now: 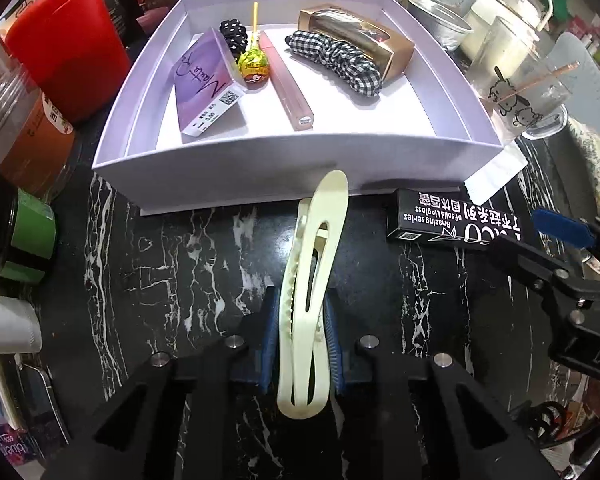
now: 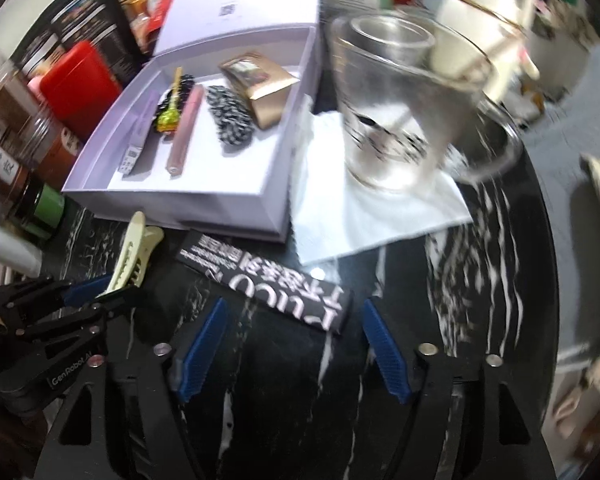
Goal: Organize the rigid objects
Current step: 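Grasp the black PUCO lip gloss box with the right gripper while the left gripper holds the clip, then carry the claw clip with the left gripper while the right gripper carries the PUCO box into the gift box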
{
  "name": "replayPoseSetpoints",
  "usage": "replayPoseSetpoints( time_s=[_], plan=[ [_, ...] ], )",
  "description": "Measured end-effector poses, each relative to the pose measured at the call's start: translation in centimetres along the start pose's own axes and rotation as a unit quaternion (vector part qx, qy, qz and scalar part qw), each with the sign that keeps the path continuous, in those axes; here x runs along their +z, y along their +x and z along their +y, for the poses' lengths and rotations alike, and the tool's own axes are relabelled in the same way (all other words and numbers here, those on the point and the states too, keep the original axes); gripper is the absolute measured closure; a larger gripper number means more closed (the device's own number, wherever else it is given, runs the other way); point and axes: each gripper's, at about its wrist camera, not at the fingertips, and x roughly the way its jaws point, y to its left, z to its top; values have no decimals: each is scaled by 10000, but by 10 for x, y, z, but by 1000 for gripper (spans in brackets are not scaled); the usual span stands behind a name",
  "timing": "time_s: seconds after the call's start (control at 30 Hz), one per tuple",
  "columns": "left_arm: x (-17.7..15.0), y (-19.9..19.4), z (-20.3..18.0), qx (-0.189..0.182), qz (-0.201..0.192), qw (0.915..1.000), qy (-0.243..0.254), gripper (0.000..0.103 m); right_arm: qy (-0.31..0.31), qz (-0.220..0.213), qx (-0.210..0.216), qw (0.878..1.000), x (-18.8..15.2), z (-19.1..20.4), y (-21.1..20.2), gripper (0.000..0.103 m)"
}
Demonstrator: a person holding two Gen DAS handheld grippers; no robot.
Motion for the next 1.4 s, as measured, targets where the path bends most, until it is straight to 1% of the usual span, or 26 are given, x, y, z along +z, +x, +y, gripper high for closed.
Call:
replayPoseSetpoints(
  time_s=[0.1, 0.17, 0.33, 0.37, 0.47, 0.5, 0.53, 0.63, 0.67, 0.73, 0.77, 0.83, 0.87, 0.9, 1.0, 1.3, 1.33, 1.4],
  plan=[
    [4, -1, 5, -41, -34, 10000, 9, 81, -302, -25, 71, 9995, 6, 8, 5, 27],
    [1, 2, 7, -58, -62, 10000, 42, 81, -529, 6, 141, 9985, 13, 16, 13, 27],
    [9, 0, 23, -95, -21, 10000, 9, 81, -1207, 206, 219, 9922, 23, 36, 34, 27],
    [18, 1, 32, -91, -20, 10000, 0, 81, -1294, 256, 210, 9910, 23, 39, 37, 27],
    [21, 3, 35, -86, -23, 10000, -19, 81, -1382, 371, 231, 9894, 22, 43, 43, 28],
    [27, 6, 34, -90, -16, 10000, -25, 81, -1360, 410, 252, 9895, 22, 43, 45, 30],
    [28, 8, 34, -81, -11, 10000, -22, 81, -1339, 427, 265, 9897, 20, 43, 45, 38],
    [31, 7, 38, -97, -18, 10000, -3, 81, -1381, 337, 128, 9898, 17, 46, 44, 55],
    [32, 7, 40, -112, -16, 9999, -5, 81, -1385, 330, 140, 9897, 15, 48, 43, 58],
    [32, 5, 41, -142, -14, 9999, -12, 81, -1373, 339, 204, 9897, 9, 47, 40, 66],
    [31, 5, 41, -151, -18, 9999, -17, 81, -1371, 343, 217, 9897, 6, 48, 39, 69],
    [30, 4, 42, -168, -22, 9999, -24, 81, -1351, 348, 249, 9899, 2, 51, 37, 77],
    [28, 4, 43, -171, -28, 9998, -23, 81, -1322, 347, 244, 9903, -2, 52, 37, 77],
    [26, 1, 42, -176, -37, 9998, -19, 81, -1289, 333, 243, 9908, -12, 50, 34, 78],
    [21, -2, 43, -195, -55, 9998, 4, 81, -1184, 331, 280, 9920, -22, 51, 30, 78],
    [3, -22, 42, -301, -43, 9995, 63, 81, -798, 311, 232, 9961, -41, 40, 17, 78],
    [2, -25, 41, -311, -46, 9995, 76, 81, -773, 301, 220, 9963, -44, 48, 12, 78],
    [0, -33, 41, -339, -56, 9994, 109, 81, -716, 285, 199, 9968, -50, 49, 4, 78]
  ],
)
